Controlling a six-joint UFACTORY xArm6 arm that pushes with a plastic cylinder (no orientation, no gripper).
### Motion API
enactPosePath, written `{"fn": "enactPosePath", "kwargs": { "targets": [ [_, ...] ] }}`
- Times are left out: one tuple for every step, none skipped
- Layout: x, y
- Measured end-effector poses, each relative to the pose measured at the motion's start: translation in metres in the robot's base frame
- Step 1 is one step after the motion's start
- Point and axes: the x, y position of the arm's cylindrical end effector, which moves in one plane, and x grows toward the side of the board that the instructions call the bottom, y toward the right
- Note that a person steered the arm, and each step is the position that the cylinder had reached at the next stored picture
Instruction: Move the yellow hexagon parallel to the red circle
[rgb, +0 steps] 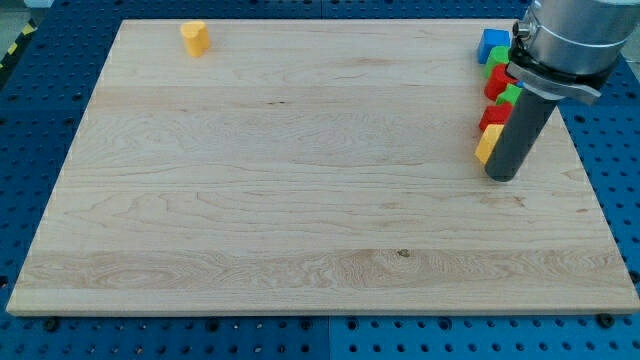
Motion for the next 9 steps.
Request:
{"fn": "enactPosePath", "kwargs": {
  "targets": [
    [0.028,0.044],
    [0.025,0.074],
    [0.004,0.053],
    [-0.013,-0.001],
    [-0.037,-0.064],
    [-0.048,-0.078],
    [-0.048,-0.055],
    [-0.041,-0.045],
    [-0.038,-0.045]
  ]
}}
